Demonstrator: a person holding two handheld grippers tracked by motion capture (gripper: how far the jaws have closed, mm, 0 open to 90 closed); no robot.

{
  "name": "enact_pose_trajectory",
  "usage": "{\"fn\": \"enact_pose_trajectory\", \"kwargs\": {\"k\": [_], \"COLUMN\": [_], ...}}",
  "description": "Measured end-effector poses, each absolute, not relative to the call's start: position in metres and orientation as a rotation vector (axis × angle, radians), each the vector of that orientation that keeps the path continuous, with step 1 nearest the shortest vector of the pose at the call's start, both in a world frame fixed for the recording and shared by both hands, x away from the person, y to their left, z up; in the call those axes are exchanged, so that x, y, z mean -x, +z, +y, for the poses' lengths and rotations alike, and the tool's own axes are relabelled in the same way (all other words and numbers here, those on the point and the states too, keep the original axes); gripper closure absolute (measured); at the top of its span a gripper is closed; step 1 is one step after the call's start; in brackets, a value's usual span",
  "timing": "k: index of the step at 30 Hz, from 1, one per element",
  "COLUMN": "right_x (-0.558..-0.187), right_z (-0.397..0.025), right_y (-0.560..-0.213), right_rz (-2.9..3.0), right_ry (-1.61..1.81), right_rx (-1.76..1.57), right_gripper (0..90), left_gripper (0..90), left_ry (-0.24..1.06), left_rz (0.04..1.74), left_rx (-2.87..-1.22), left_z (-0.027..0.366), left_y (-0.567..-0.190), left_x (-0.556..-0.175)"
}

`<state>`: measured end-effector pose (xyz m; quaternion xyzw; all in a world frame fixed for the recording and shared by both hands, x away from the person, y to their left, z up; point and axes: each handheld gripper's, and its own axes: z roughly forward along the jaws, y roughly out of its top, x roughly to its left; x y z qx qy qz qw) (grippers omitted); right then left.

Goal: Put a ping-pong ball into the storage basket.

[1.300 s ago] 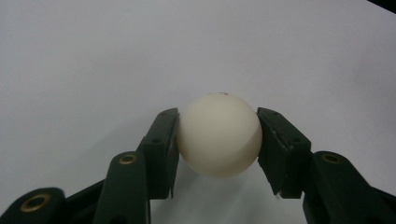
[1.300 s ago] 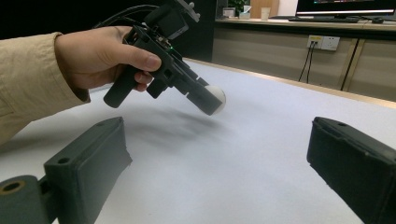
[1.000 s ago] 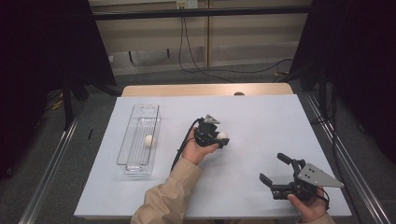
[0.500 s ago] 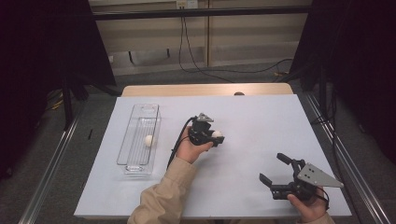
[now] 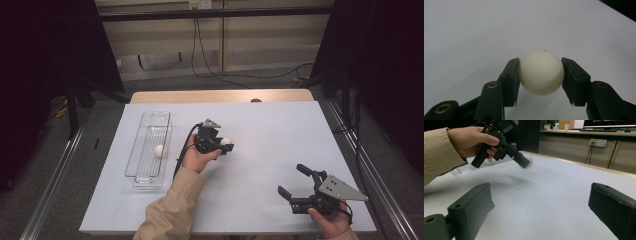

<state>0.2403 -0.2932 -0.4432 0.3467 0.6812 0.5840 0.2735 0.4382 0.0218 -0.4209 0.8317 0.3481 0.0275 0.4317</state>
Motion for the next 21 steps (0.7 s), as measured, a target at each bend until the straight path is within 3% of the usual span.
{"fn": "enact_pose_trajectory", "kwargs": {"k": [21], "right_x": [-0.240], "right_z": [-0.293], "right_y": [-0.443], "right_rz": [1.832], "right_ry": [1.573], "right_rx": [-0.929], "right_gripper": [4.3], "left_gripper": [50.9], "left_ry": [0.091], "left_rz": [0.926], "left_rx": [-2.070], "left_z": [0.044], "left_y": [-0.414], "left_x": [-0.444]}}
